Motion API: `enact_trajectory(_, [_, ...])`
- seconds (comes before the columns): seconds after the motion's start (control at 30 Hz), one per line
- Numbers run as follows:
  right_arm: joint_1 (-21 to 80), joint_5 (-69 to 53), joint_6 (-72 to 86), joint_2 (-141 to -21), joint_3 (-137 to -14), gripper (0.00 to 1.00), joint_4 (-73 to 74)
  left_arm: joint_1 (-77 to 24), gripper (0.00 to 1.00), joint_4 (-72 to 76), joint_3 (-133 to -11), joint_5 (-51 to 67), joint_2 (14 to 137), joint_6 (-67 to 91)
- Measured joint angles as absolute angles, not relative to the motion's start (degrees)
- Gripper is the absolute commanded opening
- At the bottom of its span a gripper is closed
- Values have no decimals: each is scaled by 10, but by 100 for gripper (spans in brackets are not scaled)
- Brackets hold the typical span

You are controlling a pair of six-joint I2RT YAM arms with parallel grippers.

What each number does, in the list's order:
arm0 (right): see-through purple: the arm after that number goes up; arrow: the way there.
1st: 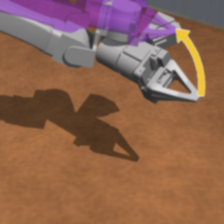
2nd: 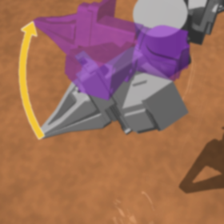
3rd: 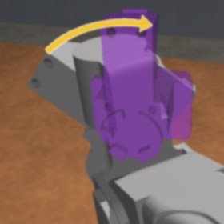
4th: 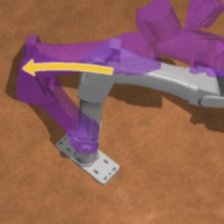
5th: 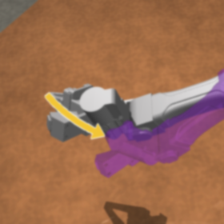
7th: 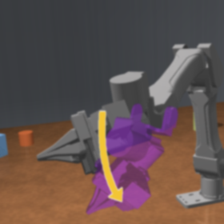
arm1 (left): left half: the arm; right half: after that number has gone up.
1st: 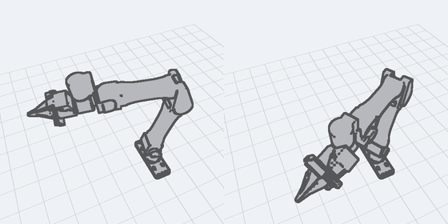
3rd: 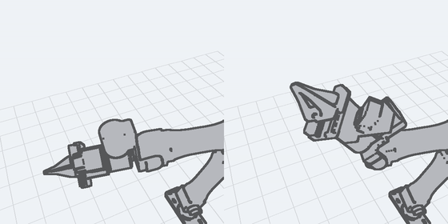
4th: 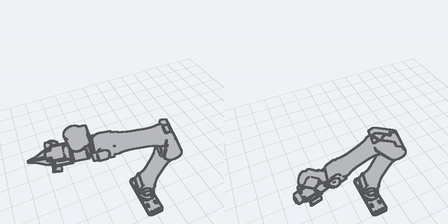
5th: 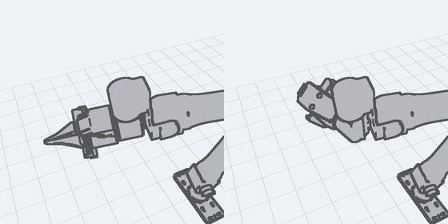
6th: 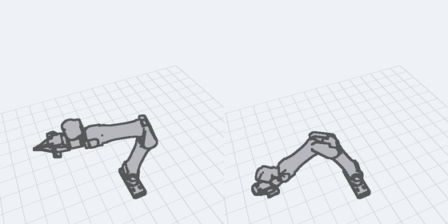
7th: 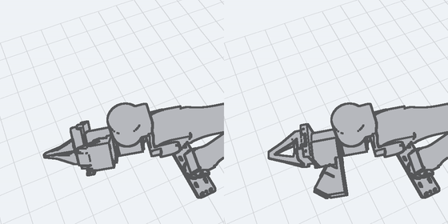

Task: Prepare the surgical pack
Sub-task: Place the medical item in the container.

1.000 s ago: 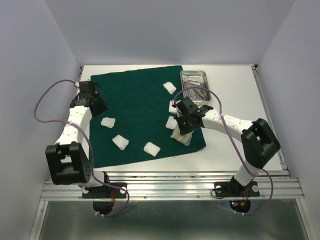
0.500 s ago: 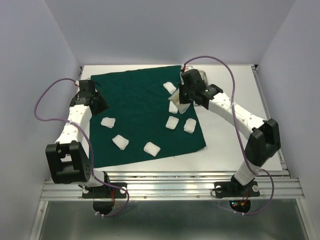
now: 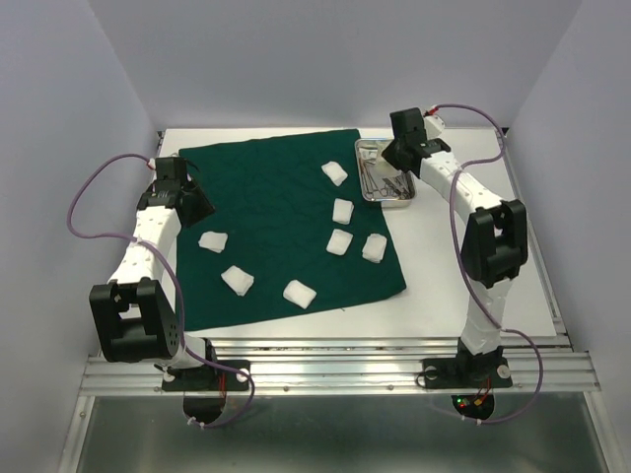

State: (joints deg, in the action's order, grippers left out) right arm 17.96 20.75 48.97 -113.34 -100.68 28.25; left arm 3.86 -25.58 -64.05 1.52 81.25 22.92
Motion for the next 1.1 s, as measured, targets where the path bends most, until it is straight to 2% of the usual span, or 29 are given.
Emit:
enact_trajectory(0.47, [168,262,703,-1292,-1108,7,233,39,42,-266,-653,15,814,229])
enact_trajectory(0.5, [168,262,710,-1297,-1111,10,232,39,42,-267,-653,15,814,229])
enact_trajectory(0.53, [168,263,723,-1305,-1117,25,233,38,42,-269,-653,15,814,229])
enact_trajectory(0.57, [168,264,729,-1309,-1121,35,232,38,42,-270,-653,14,814,229])
enact_trajectory(0.6, [168,265,740,-1316,-1126,53,230,38,42,-271,-653,14,814,229])
enact_trajectory(0.7, [166,262,755,-1327,-1134,64,222,39,42,-274,-653,13,814,229])
enact_trajectory(0.9, [165,231,716,-1327,-1124,62,168,39,42,-277,-653,13,814,229])
enact_trajectory(0.97, [165,224,690,-1319,-1103,56,153,38,42,-277,-653,13,814,229])
enact_trajectory(1.1, [165,213,633,-1294,-1056,37,139,38,42,-277,-653,13,814,229])
